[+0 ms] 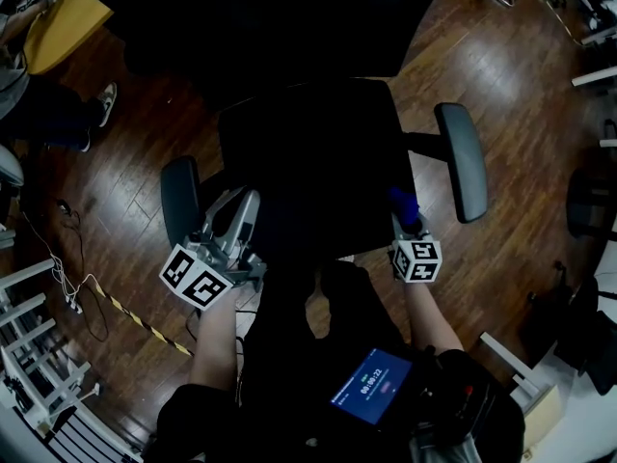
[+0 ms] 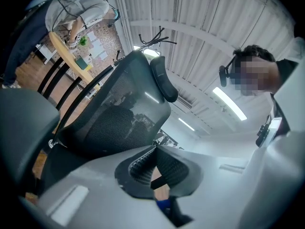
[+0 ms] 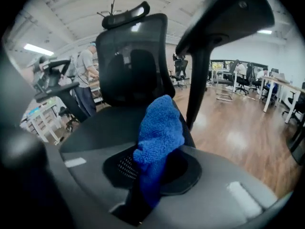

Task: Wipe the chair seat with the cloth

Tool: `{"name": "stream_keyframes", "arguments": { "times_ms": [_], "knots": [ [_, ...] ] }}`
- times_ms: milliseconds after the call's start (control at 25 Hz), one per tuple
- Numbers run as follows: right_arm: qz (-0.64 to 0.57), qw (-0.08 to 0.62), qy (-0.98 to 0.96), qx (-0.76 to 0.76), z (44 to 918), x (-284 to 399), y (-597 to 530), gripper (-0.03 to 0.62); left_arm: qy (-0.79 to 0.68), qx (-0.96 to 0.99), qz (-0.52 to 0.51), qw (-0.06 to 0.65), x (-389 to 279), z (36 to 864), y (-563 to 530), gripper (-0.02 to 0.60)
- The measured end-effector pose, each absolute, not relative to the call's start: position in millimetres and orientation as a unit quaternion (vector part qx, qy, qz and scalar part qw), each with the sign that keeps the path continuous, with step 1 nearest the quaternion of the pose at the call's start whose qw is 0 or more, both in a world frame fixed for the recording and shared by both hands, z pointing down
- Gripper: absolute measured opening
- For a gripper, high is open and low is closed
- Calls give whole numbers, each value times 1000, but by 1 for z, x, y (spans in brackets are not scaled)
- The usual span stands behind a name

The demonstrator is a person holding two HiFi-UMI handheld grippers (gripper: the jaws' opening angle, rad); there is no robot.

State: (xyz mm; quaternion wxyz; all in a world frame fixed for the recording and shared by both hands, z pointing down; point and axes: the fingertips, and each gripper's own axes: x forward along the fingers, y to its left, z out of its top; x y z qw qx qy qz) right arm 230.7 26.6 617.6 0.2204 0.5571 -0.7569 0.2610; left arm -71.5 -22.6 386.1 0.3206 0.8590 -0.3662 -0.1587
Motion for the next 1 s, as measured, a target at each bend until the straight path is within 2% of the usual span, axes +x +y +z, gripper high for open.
{"name": "stream_keyframes", "arguments": {
  "times_ms": [280,560,760,1000],
  "knots": [
    [230,37,-848,475,417,180,22,84,-356,867,-161,309,-31,306,17,-9],
    [190,-128,-897,377,211,167,60,84,-349,883,-194,245,-18,184,84,-9],
    [159,-195,-905,342,142,165,116,84,-357,881,-230,207,-23,139,145,-9],
    [131,-226,-903,342,115,148,202,84,-333,888,-248,199,-39,127,231,-9]
  ]
}}
